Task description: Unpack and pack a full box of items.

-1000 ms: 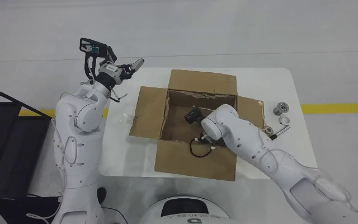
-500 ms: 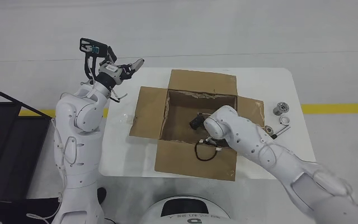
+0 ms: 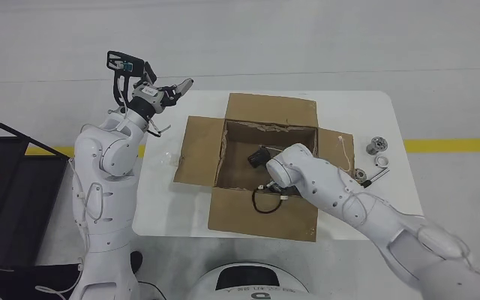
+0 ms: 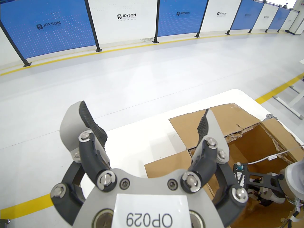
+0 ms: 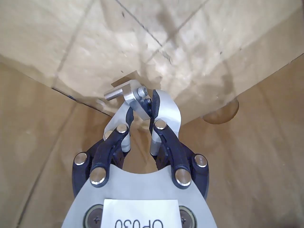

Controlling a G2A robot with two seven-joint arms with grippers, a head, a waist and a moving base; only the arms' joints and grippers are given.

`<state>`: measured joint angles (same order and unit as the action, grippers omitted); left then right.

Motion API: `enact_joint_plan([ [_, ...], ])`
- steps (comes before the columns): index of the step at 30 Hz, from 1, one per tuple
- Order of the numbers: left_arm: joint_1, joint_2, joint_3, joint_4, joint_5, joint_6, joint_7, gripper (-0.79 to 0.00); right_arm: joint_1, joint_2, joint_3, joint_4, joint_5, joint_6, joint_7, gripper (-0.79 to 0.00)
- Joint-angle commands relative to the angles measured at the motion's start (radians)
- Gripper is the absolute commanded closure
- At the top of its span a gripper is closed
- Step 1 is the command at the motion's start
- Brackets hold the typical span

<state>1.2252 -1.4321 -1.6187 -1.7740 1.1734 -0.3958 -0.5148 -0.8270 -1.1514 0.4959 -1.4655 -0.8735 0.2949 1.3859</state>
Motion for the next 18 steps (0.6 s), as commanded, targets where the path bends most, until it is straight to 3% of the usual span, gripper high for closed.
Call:
enact_joint_plan([
  [1,0.000,0.000,-0.001,0.000,-0.001,0.000,0.000,-0.785,-0.046,0.020,0.046,-0.056,-0.016,0.008,-0.088,0.000],
  [5,0.000,0.000,-0.001,0.000,-0.001,0.000,0.000,-0.785,-0.196,0.073,0.161,-0.204,-0.070,0.047,-0.292,0.000],
  [9,0.000,0.000,-0.001,0.000,-0.001,0.000,0.000,-0.785,-0.402,0.133,0.295,-0.356,-0.117,0.020,-0.501,0.000],
  [15,0.000,0.000,-0.001,0.000,-0.001,0.000,0.000,-0.785,-0.726,0.211,0.539,-0.505,-0.100,-0.213,-0.853,0.000],
  [18,0.000,0.000,-0.001,0.000,-0.001,0.000,0.000,-0.785,-0.813,0.230,0.620,-0.530,-0.082,-0.323,-0.930,0.000],
])
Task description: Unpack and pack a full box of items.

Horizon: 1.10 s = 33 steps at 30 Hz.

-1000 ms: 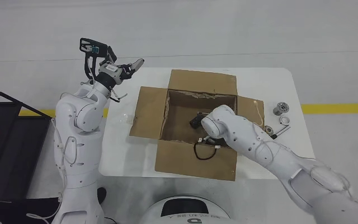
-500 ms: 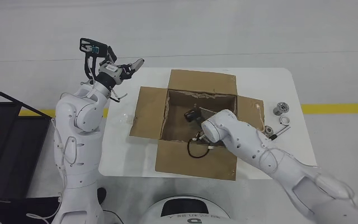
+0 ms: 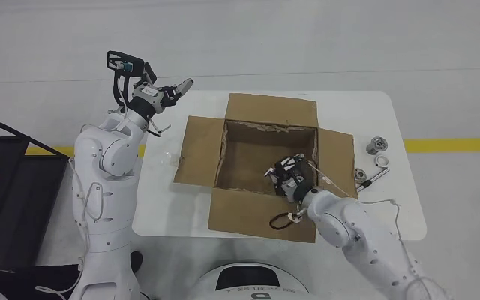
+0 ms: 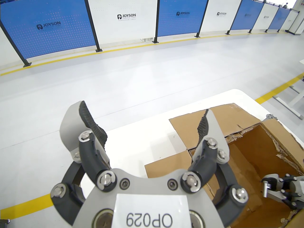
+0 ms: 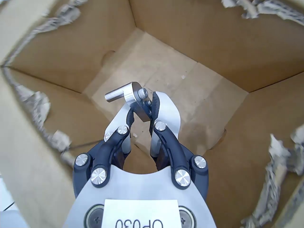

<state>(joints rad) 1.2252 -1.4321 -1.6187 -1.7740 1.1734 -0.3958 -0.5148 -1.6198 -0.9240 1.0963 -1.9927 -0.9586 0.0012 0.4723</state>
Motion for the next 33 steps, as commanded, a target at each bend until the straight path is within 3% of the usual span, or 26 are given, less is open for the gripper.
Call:
enact_joint_plan([
  [1,0.000,0.000,-0.001,0.000,-0.001,0.000,0.000,-0.785,-0.020,0.003,0.019,-0.003,0.003,-0.029,-0.016,0.000],
  [13,0.000,0.000,-0.001,0.000,-0.001,0.000,0.000,-0.785,-0.013,0.000,0.022,0.002,0.016,-0.037,-0.044,0.000],
  [16,0.000,0.000,-0.001,0.000,-0.001,0.000,0.000,-0.785,-0.046,0.001,0.094,0.010,0.101,-0.098,-0.224,0.000],
  [20,0.000,0.000,-0.001,0.000,-0.001,0.000,0.000,-0.785,-0.171,0.015,0.296,0.051,0.234,-0.245,-0.520,0.000],
  [27,0.000,0.000,-0.001,0.000,-0.001,0.000,0.000,-0.785,-0.463,0.024,0.593,0.117,0.381,-0.517,-0.806,0.000],
  [33,0.000,0.000,-0.001,0.000,-0.001,0.000,0.000,-0.785,-0.463,0.024,0.593,0.117,0.381,-0.517,-0.806,0.000],
])
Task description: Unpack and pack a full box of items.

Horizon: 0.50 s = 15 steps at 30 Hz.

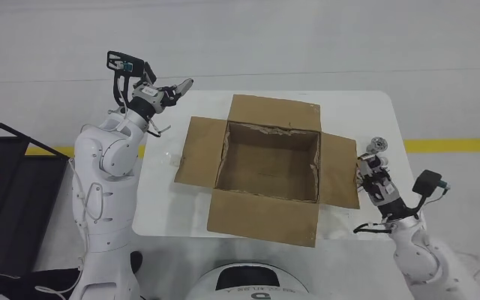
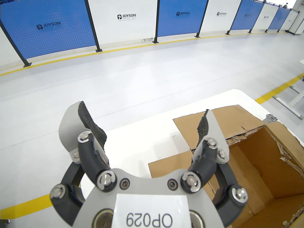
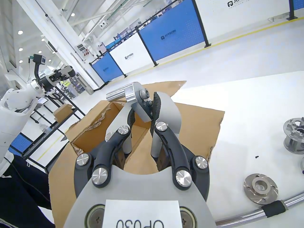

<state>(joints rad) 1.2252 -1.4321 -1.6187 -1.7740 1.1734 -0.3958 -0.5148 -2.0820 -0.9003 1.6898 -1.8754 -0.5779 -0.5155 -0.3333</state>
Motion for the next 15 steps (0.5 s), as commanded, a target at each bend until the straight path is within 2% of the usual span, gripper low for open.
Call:
enact_joint_plan([
  [1,0.000,0.000,-0.001,0.000,-0.001,0.000,0.000,-0.785,0.000,0.000,0.000,0.000,0.000,0.000,0.000,0.000],
  [3,0.000,0.000,-0.001,0.000,-0.001,0.000,0.000,-0.785,0.000,0.000,0.000,0.000,0.000,0.000,0.000,0.000],
  [4,0.000,0.000,-0.001,0.000,-0.001,0.000,0.000,-0.785,0.008,-0.003,-0.006,0.021,0.007,0.035,0.002,0.000],
  [5,0.000,0.000,-0.001,0.000,-0.001,0.000,0.000,-0.785,0.019,-0.005,-0.018,0.046,0.053,0.026,0.026,0.000],
  [8,0.000,0.000,-0.001,0.000,-0.001,0.000,0.000,-0.785,0.044,-0.001,0.034,0.174,0.177,-0.008,0.124,0.000],
  [12,0.000,0.000,-0.001,0.000,-0.001,0.000,0.000,-0.785,0.027,0.006,0.105,0.286,0.244,-0.028,0.255,0.000],
  [15,0.000,0.000,-0.001,0.000,-0.001,0.000,0.000,-0.785,0.014,0.010,0.149,0.346,0.294,-0.006,0.357,0.000],
])
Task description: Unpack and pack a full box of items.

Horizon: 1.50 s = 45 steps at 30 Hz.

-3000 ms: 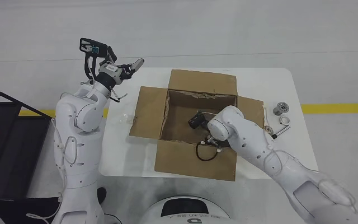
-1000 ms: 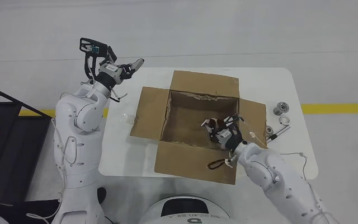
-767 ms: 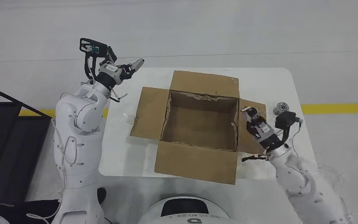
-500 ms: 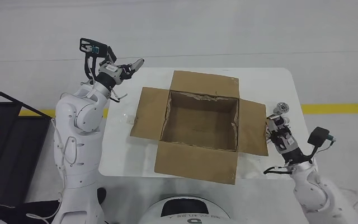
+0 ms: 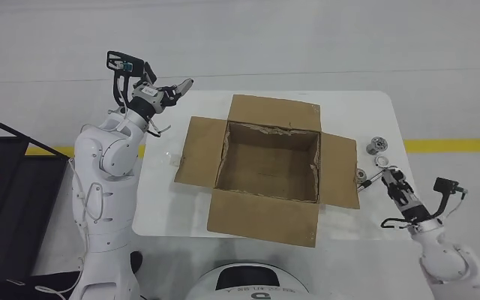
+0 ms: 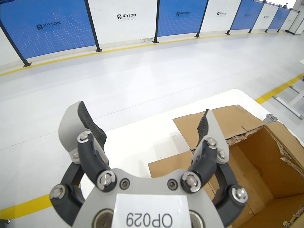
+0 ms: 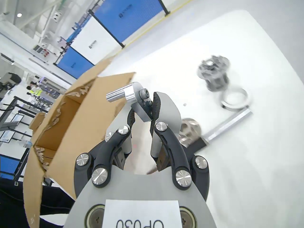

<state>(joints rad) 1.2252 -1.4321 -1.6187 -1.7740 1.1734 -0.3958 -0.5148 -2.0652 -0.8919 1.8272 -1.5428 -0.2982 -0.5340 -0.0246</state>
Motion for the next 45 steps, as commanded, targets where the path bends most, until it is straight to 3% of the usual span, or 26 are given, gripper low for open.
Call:
enact_joint_plan([
  [1,0.000,0.000,-0.001,0.000,-0.001,0.000,0.000,-0.785,-0.001,0.003,0.028,0.029,0.023,0.042,0.079,0.000],
  [7,0.000,0.000,-0.001,0.000,-0.001,0.000,0.000,-0.785,0.046,0.005,0.033,0.028,0.016,0.219,0.231,0.000],
  [12,0.000,0.000,-0.001,0.000,-0.001,0.000,0.000,-0.785,0.075,0.003,0.011,0.007,-0.077,0.330,0.265,0.000],
  [20,0.000,0.000,-0.001,0.000,-0.001,0.000,0.000,-0.785,0.107,-0.001,-0.010,-0.009,-0.158,0.406,0.337,0.000],
  [28,0.000,0.000,-0.001,0.000,-0.001,0.000,0.000,-0.785,0.214,-0.005,-0.050,0.038,-0.198,0.497,0.411,0.000],
  [36,0.000,0.000,-0.001,0.000,-0.001,0.000,0.000,-0.785,0.257,-0.009,-0.076,0.070,-0.242,0.518,0.474,0.000],
  [38,0.000,0.000,-0.001,0.000,-0.001,0.000,0.000,-0.785,0.255,-0.009,-0.072,0.070,-0.248,0.524,0.482,-0.049],
  [39,0.000,0.000,-0.001,0.000,-0.001,0.000,0.000,-0.785,0.254,-0.010,-0.071,0.069,-0.247,0.524,0.487,-0.154],
  [45,0.000,0.000,-0.001,0.000,-0.001,0.000,0.000,-0.785,0.262,-0.013,-0.076,0.079,-0.262,0.542,0.509,-0.228],
])
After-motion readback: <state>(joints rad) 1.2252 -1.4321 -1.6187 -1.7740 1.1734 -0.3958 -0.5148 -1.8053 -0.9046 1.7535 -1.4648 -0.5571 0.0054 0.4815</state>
